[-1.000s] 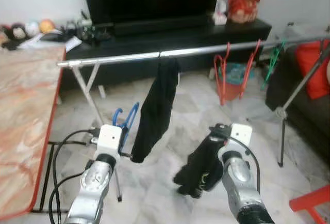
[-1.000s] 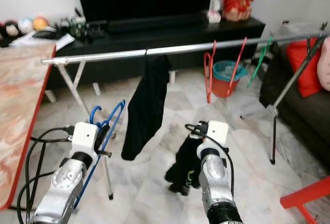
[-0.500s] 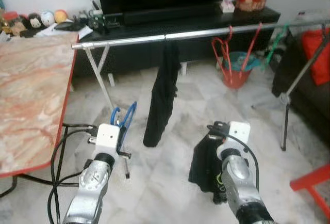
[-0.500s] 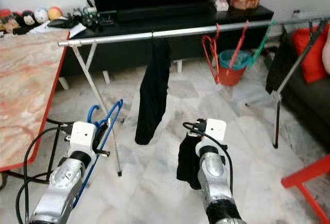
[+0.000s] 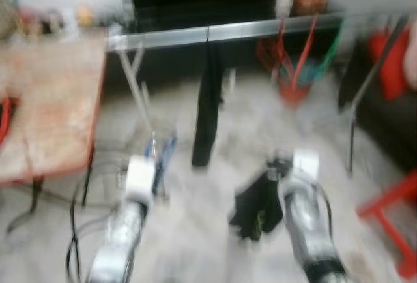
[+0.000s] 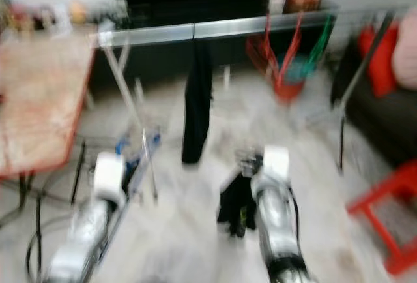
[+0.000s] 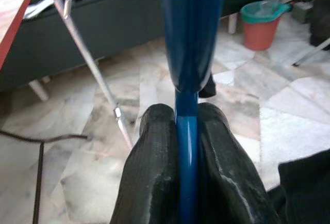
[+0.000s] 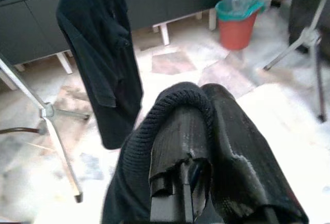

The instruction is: Hang hanger

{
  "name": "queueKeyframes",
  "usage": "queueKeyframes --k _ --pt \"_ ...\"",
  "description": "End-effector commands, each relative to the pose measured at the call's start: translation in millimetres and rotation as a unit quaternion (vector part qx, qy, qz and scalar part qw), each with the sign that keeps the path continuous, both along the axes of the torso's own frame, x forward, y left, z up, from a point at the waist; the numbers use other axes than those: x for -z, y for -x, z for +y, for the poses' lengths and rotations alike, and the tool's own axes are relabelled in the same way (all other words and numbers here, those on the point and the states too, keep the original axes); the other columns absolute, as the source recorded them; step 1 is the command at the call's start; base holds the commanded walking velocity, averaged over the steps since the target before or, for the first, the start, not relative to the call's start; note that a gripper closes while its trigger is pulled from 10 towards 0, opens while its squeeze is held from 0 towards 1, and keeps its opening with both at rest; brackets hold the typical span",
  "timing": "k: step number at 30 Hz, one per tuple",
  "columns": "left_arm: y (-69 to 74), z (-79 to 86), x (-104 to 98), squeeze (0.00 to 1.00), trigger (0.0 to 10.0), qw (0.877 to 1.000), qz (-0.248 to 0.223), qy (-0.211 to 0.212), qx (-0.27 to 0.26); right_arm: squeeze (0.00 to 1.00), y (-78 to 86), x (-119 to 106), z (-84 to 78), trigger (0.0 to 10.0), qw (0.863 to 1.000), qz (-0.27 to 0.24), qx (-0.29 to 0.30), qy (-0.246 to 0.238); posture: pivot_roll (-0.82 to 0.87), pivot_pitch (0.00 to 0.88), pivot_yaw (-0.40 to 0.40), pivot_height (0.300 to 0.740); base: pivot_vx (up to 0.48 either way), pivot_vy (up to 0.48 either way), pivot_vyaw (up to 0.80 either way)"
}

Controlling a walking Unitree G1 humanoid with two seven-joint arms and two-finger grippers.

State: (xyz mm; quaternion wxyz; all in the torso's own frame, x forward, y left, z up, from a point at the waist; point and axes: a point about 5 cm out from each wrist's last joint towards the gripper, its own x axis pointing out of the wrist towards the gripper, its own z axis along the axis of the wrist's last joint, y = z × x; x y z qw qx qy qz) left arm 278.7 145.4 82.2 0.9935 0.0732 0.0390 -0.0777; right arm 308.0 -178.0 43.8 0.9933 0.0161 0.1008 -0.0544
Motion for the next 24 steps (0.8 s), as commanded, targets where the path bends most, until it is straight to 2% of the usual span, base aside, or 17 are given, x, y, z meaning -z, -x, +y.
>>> queueKeyframes --k 1,4,7,9,12,13,14,15,16,19,21,22,24 --pt "-1.4 5.2 -4 0.0 10.0 1.0 -0.004 -0.005 -0.008 0.0 -8.5 -11 9.1 10.0 0.999 -0.012 -0.046 0.019 -0.01 0.0 0.014 0.74 0.0 0.0 0.0" --pt "-2.0 5.9 -4 0.0 10.0 1.0 -0.003 -0.007 -0.006 0.0 -12.6 -14 10.6 10.0 0.996 0.002 -0.08 0.045 -0.01 0.0 0.02 0.74 0.0 0.0 0.0" --pt "-2.6 6.5 -4 0.0 10.0 1.0 -0.003 -0.008 -0.006 0.0 -17.5 -15 13.6 10.0 0.979 0.043 -0.163 0.113 -0.02 0.0 0.022 0.74 0.0 0.0 0.0" --pt "-2.8 6.6 -4 0.0 10.0 1.0 -0.002 -0.009 -0.005 0.0 -19.8 -20 17.1 10.0 0.96 0.047 -0.227 0.159 -0.02 0.0 0.022 0.74 0.0 0.0 0.0" --pt "-3.4 6.3 -4 0.0 10.0 1.0 -0.001 -0.008 -0.004 0.0 -18.3 -24 22.4 10.0 0.914 0.059 -0.323 0.239 -0.02 0.0 0.023 0.74 0.0 0.0 0.0" --pt "-3.6 6.0 -4 0.0 10.0 1.0 0.0 -0.008 -0.003 0.0 -14.5 -22 23.9 10.0 0.877 0.074 -0.382 0.282 -0.02 0.0 0.023 0.74 0.0 0.0 0.0" --pt "-3.6 6.0 -4 0.0 10.0 1.0 0.0 -0.008 -0.003 0.0 -14.5 -22 23.9 10.0 0.877 0.074 -0.382 0.282 -0.02 0.0 0.023 0.74 0.0 0.0 0.0" --pt "-3.8 5.4 -4 0.0 10.0 1.0 0.0 -0.008 -0.001 0.0 -11.3 -22 26.4 10.0 0.861 0.083 -0.418 0.279 -0.02 0.0 0.022 0.74 0.0 0.0 0.0" --pt "-3.9 5.0 -4 0.0 10.0 1.0 0.001 -0.007 0.0 0.0 -10.1 -22 28.0 10.0 0.857 0.085 -0.431 0.269 -0.02 0.0 0.022 0.74 0.0 0.0 0.0" --pt "-4.1 4.2 -4 0.0 10.0 1.0 0.002 -0.007 0.002 0.0 -5.5 -24 31.5 10.0 0.83 0.085 -0.475 0.28 -0.02 0.0 0.022 0.74 0.0 0.0 0.0" --pt "-4.6 4.2 -4 0.0 10.0 1.0 0.003 -0.008 0.004 0.0 0.9 -25 29.8 10.0 0.791 0.099 -0.523 0.303 -0.02 0.0 0.025 0.74 0.0 0.0 0.0" --pt "-4.8 4.6 -3 0.0 10.0 1.0 0.004 -0.01 0.006 0.0 6.2 -27 24.7 10.0 0.759 0.12 -0.556 0.318 -0.02 0.0 0.025 0.74 0.0 0.0 0.0" --pt "-5.3 5.1 -3 0.0 10.0 1.0 0.005 -0.011 0.007 0.0 8.7 -30 19.8 10.0 0.735 0.131 -0.578 0.329 -0.02 0.0 0.028 0.74 0.0 0.0 0.0"
